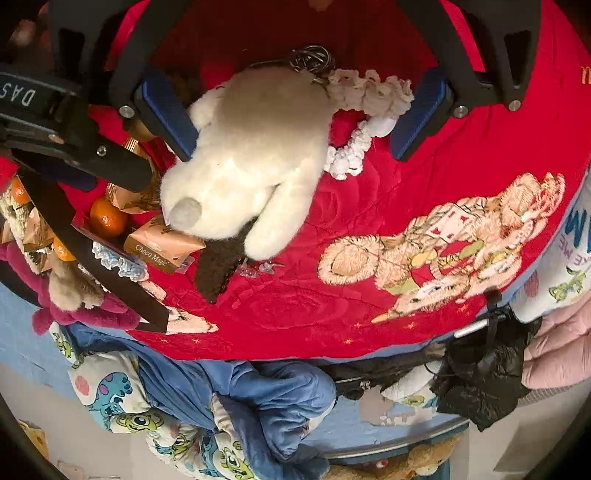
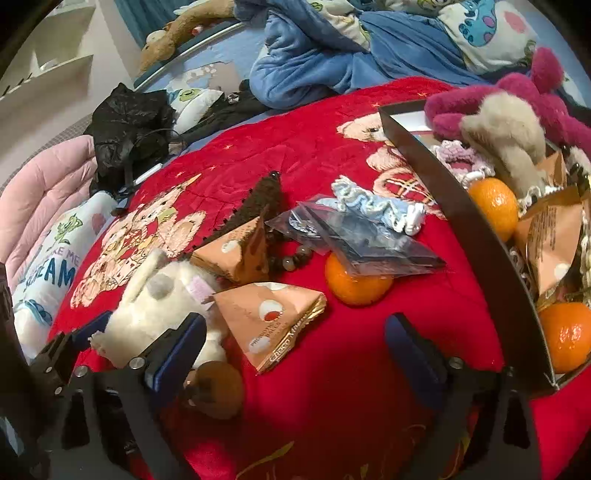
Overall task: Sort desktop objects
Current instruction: 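Grasp the white plush toy with the left tool while the right tool grasps a wrapped chocolate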
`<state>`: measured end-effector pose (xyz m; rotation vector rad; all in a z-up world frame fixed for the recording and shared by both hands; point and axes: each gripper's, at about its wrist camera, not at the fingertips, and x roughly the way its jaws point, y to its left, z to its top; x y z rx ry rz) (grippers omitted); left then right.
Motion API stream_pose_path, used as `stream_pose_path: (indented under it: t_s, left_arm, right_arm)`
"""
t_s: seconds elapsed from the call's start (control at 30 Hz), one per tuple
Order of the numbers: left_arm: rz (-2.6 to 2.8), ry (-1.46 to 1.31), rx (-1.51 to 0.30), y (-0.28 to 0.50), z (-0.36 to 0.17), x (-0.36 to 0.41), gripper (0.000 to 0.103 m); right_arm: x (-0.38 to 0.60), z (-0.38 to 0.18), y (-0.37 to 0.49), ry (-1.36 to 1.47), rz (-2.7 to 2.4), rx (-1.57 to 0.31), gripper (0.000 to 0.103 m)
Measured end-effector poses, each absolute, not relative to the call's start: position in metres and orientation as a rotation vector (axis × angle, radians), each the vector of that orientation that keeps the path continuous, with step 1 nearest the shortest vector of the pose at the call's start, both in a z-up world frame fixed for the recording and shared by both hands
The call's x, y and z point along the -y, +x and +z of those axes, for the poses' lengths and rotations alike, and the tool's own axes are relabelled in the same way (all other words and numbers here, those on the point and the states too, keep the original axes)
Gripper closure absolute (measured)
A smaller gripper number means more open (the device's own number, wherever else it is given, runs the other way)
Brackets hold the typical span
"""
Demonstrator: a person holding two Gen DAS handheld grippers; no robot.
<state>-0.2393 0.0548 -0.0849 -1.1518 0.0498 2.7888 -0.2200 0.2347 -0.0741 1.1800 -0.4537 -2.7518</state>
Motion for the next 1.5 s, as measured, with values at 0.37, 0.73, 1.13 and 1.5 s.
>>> stream_pose_path:
  t_s: [0.37,0.73,1.13,1.5]
  left_arm:
    - [2.715,-1.230,0.032,-0.249,-0.100,-0.049,0.000]
    - [2.692,-1.209,0.051,-0.249,-0.100,-0.051,0.010]
    - [2.688,-1.126,0.004,-0.236,-0.088,-0.060,0.043]
    - [2.749,-1.083,0.018,-0.222,-0.076,-0.056,0.044]
  right_arm:
    - [-0.235,-0.078,-0.218,1.200,-2.809,0.418,0.033]
    - [-0.240,-0.081,-0.215,1.144,-2.809,0.453,0.057]
    - [-0.233,-0.077,-0.215,1.125,-2.803,0.421,0.076]
    - [-0.239,-0.069,-0.205,1.080,-2.810,0.499,0.079]
